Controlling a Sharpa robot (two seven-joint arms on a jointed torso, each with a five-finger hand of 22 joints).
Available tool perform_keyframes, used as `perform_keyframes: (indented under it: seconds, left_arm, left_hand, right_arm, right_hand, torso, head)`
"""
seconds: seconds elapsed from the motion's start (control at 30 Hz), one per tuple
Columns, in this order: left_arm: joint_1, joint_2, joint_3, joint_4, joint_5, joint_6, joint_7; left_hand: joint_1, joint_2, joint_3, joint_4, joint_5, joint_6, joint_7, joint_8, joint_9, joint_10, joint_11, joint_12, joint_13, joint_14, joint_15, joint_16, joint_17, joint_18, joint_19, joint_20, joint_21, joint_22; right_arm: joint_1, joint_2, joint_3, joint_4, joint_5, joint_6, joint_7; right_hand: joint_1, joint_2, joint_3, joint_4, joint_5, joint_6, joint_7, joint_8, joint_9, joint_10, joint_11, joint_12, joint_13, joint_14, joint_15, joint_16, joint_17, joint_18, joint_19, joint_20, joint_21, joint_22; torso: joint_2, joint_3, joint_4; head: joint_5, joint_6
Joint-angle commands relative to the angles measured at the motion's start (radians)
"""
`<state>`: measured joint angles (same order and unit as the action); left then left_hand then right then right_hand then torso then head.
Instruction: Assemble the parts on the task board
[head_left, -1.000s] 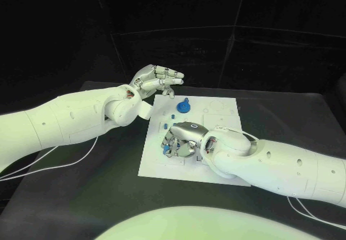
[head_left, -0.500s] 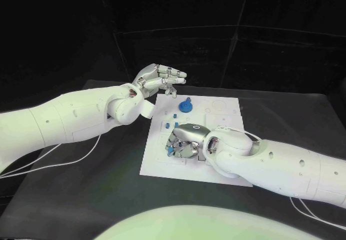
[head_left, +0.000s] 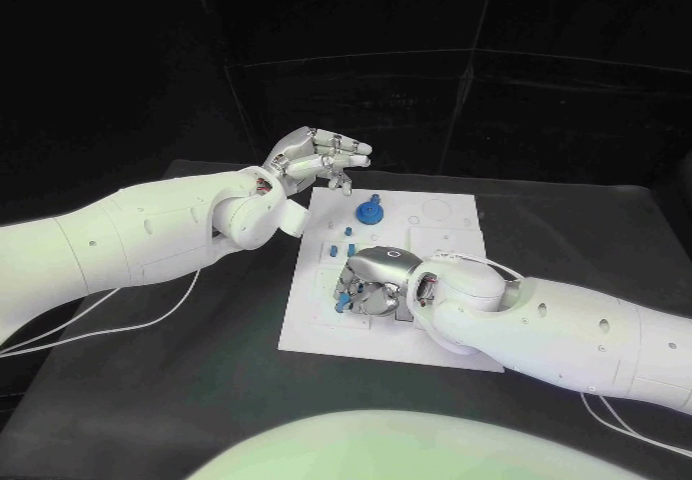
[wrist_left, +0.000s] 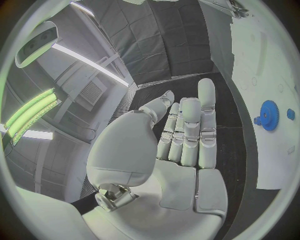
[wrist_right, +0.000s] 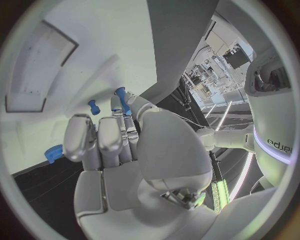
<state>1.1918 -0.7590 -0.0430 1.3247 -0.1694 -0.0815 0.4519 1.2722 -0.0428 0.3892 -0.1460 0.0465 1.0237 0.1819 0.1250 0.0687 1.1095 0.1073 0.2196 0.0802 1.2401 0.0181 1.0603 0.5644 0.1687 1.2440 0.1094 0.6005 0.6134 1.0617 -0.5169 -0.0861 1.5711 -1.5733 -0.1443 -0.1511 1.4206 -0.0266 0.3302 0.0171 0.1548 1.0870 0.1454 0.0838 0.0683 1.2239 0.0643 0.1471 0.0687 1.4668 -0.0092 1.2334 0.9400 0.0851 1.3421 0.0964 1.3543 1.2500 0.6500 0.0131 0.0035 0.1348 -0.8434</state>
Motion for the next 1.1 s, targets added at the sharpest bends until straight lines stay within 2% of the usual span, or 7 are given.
perform_keyframes:
  seconds: [0.03,0.2,0.47,0.67,0.9,1.07,1.1]
  left_arm:
    - [0.002,0.000,0.001,0.001,0.005,0.011,0.004]
    - [0.002,0.000,0.001,0.001,0.005,0.012,0.004]
    - [0.002,-0.001,0.001,0.002,0.005,0.014,0.002]
    - [0.002,-0.001,0.001,0.003,0.005,0.015,0.001]
    - [0.002,-0.002,0.001,0.003,0.005,0.016,0.000]
    - [0.002,-0.002,0.001,0.002,0.005,0.018,-0.002]
    - [0.002,-0.002,0.001,0.002,0.005,0.018,-0.003]
  left_hand:
    - [0.005,0.003,-0.005,0.000,0.004,-0.008,-0.001,0.005,-0.001,-0.008,-0.002,0.004,0.001,-0.005,-0.002,-0.007,-0.001,0.013,-0.003,0.003,-0.004,-0.001]
    - [0.005,0.003,-0.005,0.000,0.004,-0.008,-0.001,0.005,-0.001,-0.008,-0.002,0.004,0.001,-0.005,-0.002,-0.007,-0.001,0.013,-0.003,0.003,-0.004,-0.001]
    - [0.005,0.003,-0.005,0.000,0.004,-0.008,-0.001,0.005,-0.001,-0.008,-0.002,0.004,0.001,-0.005,-0.002,-0.007,-0.001,0.013,-0.003,0.003,-0.004,-0.001]
    - [0.006,0.004,-0.007,0.000,0.004,-0.009,0.000,0.006,-0.001,-0.010,-0.001,0.007,0.001,-0.007,-0.001,-0.007,-0.003,0.013,-0.003,0.004,-0.005,-0.003]
    - [0.006,0.004,-0.007,0.000,0.004,-0.009,0.000,0.006,-0.001,-0.010,-0.001,0.007,0.001,-0.007,-0.001,-0.007,-0.003,0.013,-0.003,0.004,-0.005,-0.003]
    - [0.006,0.004,-0.007,0.000,0.004,-0.009,0.000,0.006,-0.001,-0.010,-0.001,0.007,0.001,-0.007,-0.001,-0.007,-0.003,0.013,-0.003,0.004,-0.005,-0.003]
    - [0.006,0.004,-0.007,0.000,0.004,-0.009,0.000,0.006,-0.001,-0.010,-0.001,0.007,0.001,-0.007,-0.001,-0.007,-0.003,0.013,-0.003,0.004,-0.005,-0.003]
  right_arm:
    - [0.000,0.001,0.000,0.002,-0.035,-0.010,-0.007]
    - [0.000,0.002,0.000,0.001,-0.043,-0.009,-0.011]
    - [0.000,0.014,0.000,-0.004,-0.058,0.026,-0.023]
    - [-0.001,0.023,0.000,-0.007,-0.064,0.042,-0.024]
    - [-0.001,0.024,0.000,-0.009,-0.066,0.024,-0.020]
    - [-0.001,0.024,0.000,-0.008,-0.066,0.007,-0.018]
    - [-0.001,0.024,0.000,-0.008,-0.066,0.002,-0.017]
  right_hand:
    - [-0.001,-0.005,0.009,0.000,0.004,0.002,0.003,0.003,0.001,0.001,0.008,-0.005,0.000,0.009,0.000,0.003,-0.001,-0.007,-0.002,0.003,0.001,0.000]
    - [-0.001,-0.005,0.009,0.000,0.004,0.002,0.003,0.003,0.001,0.001,0.008,-0.005,0.000,0.009,0.000,0.003,-0.001,-0.007,-0.001,0.003,0.001,0.000]
    - [-0.006,-0.012,0.010,0.000,0.001,0.000,0.004,0.001,0.001,0.001,0.009,-0.009,0.000,0.008,0.001,0.002,-0.006,-0.006,-0.004,0.004,-0.001,-0.003]
    - [-0.023,-0.032,0.011,0.003,0.003,-0.015,0.011,-0.011,-0.002,-0.008,0.015,-0.022,0.000,0.005,0.006,0.000,-0.012,-0.005,-0.010,0.008,-0.004,-0.006]
    - [-0.039,-0.046,0.016,0.011,0.002,-0.080,0.016,-0.024,-0.006,-0.007,0.019,-0.031,0.002,0.005,0.010,0.005,-0.010,-0.006,-0.009,0.013,-0.002,-0.003]
    - [-0.042,-0.056,0.024,0.012,0.001,-0.156,0.011,-0.023,-0.006,-0.005,0.015,-0.037,0.003,0.005,0.007,0.008,-0.011,-0.005,-0.009,0.012,-0.001,-0.001]
    - [-0.042,-0.058,0.027,0.012,0.001,-0.188,0.010,-0.025,-0.007,-0.004,0.010,-0.039,0.003,0.004,0.004,0.009,-0.010,-0.005,-0.009,0.010,0.000,-0.001]
  torso:
    - [0.000,-0.0002,0.0013]
    - [0.000,-0.0004,0.0010]
    - [0.000,-0.0006,0.0010]
    - [0.000,-0.0007,0.0014]
    - [0.000,0.0002,-0.0003]
    - [0.000,0.0001,0.0006]
    - [0.000,0.0003,0.0006]
  head:
    - [-0.001,0.001]
    - [-0.003,0.002]
    - [-0.001,0.000]
    - [0.000,-0.002]
    - [-0.004,0.000]
    - [-0.009,0.001]
    - [-0.010,0.002]
